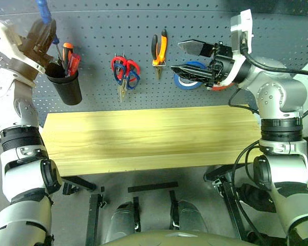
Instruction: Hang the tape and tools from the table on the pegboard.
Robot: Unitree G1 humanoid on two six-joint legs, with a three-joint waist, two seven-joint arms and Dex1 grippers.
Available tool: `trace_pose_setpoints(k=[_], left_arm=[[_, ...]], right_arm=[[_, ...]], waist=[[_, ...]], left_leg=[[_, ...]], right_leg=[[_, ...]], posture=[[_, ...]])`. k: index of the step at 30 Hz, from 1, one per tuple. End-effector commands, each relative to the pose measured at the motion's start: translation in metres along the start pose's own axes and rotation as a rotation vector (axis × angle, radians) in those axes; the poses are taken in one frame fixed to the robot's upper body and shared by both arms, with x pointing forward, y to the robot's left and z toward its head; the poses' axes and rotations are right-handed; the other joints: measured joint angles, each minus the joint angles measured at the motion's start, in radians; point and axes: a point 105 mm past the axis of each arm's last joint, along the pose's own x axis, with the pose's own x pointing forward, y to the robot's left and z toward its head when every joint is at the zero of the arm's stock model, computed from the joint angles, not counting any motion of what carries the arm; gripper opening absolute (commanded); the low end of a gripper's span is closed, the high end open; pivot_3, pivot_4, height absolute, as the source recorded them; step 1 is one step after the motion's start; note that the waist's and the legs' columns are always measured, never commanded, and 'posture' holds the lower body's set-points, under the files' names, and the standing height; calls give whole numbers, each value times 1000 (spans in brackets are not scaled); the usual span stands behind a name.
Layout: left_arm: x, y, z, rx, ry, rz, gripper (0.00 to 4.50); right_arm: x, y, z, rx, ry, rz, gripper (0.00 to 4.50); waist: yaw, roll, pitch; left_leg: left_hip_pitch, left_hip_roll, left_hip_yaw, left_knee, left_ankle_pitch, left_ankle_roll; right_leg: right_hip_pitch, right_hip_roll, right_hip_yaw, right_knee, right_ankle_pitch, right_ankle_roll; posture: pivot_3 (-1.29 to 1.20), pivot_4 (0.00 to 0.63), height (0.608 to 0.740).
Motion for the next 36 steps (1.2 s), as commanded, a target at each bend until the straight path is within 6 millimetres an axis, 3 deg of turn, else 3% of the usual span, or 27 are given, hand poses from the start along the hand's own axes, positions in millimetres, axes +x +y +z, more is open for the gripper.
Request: trace_pose_setpoints(k=[1, 3, 11, 15, 19, 21, 28, 32, 36], left_arm=[[-1, 8, 13, 68, -22, 35, 516], [-4, 9, 11, 67, -5, 42, 516], [-16, 13, 14, 101, 10, 75, 3225], [-19, -2, 40, 15, -123, -1, 4467], [-32, -44, 61, -164, -168, -282, 4467], [-46, -67, 61, -244, -104, -451, 4467], [-92, -104, 10, -316, 264, -731, 4467], [-105, -110, -18, -341, 323, -765, 4467], [-109, -112, -34, -330, 324, -763, 4467]], right_arm=[[0, 3, 13, -71, -12, 8, 4500], [0, 3, 12, -74, -6, 8, 4500], [1, 1, 11, -85, 0, 10, 4500], [-3, 0, 13, -87, -1, 3, 4500], [-14, -4, 9, -58, 30, -19, 4500], [-21, -3, 0, -32, 78, -11, 4500], [-41, 11, -40, 79, 210, 4, 4500], [-41, 20, -69, 128, 255, 8, 4500], [-38, 21, -86, 146, 277, 7, 4500]], waist=[[1, 0, 0], [2, 0, -1], [5, 0, -7], [6, -1, -11], [6, 0, -11], [5, 2, -13], [7, 6, -16], [10, 6, -16], [10, 6, -16]], left_leg=[[0, 0, 0, 0, 0, 0], [0, 0, 0, 0, 0, 0], [0, 0, 0, 0, 0, 0], [0, 0, 0, 1, 0, 0], [0, 0, 0, 1, 0, 0], [0, 0, -1, 1, 0, 0], [8, 0, 1, 1, 0, 0], [15, 0, 1, 0, 0, 0], [16, 0, 1, 0, 0, 0]], right_leg=[[0, 0, 0, 0, 0, 0], [0, 0, 0, 0, 0, 0], [0, 0, 0, 0, 0, 0], [0, 0, 0, 0, 0, 0], [0, -1, 0, 1, 0, 0], [0, -1, 1, 1, 0, 0], [7, 0, 3, 1, 0, 0], [15, 0, 3, -1, 0, 0], [15, 0, 3, 0, 0, 0]], posture=[[18, 72, 740], [22, 71, 740], [33, 66, 740], [41, 66, 740], [40, 69, 740], [38, 72, 740], [22, 80, 740], [21, 93, 740], [36, 97, 740]])
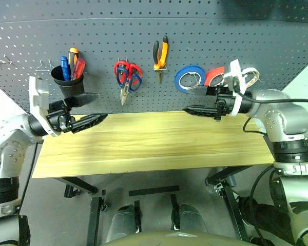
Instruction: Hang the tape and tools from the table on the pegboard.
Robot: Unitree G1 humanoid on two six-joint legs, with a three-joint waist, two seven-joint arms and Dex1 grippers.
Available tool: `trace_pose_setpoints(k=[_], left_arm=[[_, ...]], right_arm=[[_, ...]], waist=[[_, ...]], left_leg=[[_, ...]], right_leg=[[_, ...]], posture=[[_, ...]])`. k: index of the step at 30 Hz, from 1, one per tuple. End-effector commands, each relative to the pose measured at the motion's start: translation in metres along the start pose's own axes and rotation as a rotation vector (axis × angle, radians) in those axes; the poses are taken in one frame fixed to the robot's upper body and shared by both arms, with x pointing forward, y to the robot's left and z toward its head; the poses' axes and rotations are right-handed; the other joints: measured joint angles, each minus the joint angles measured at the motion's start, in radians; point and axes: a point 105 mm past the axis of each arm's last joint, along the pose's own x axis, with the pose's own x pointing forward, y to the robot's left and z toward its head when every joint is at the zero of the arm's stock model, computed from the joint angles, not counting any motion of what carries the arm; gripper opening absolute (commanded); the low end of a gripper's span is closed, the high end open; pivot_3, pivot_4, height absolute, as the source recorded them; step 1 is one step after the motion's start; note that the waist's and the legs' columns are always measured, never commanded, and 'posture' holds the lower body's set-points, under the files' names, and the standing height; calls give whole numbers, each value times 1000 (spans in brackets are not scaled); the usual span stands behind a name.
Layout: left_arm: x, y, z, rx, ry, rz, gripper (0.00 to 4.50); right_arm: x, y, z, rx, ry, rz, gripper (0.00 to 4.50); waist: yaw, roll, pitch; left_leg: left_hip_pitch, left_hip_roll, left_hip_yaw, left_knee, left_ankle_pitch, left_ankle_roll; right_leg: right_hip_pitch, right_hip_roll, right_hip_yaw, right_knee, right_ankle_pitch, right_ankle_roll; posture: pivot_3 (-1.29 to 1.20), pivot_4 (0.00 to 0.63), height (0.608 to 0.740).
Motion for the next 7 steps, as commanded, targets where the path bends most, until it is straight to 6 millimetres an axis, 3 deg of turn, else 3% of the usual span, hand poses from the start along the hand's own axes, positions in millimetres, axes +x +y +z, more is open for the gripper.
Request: trace_pose_setpoints(k=[1, 7], left_arm=[[-2, 3, -4, 58, -5, 10, 4467], [-9, -6, -35, 64, 60, -1, 4467]], right_arm=[[6, 0, 3, -60, 2, -3, 4500], [11, -1, -7, -61, 27, 18, 4500]], waist=[[0, 0, 0], [1, 0, 0]], left_leg=[[0, 0, 0, 0, 0, 0], [0, 0, 0, -1, 0, 0]], right_leg=[[0, 0, 0, 0, 0, 0], [0, 0, 0, 0, 0, 0]], posture=[[51, 94, 740], [84, 99, 740]])
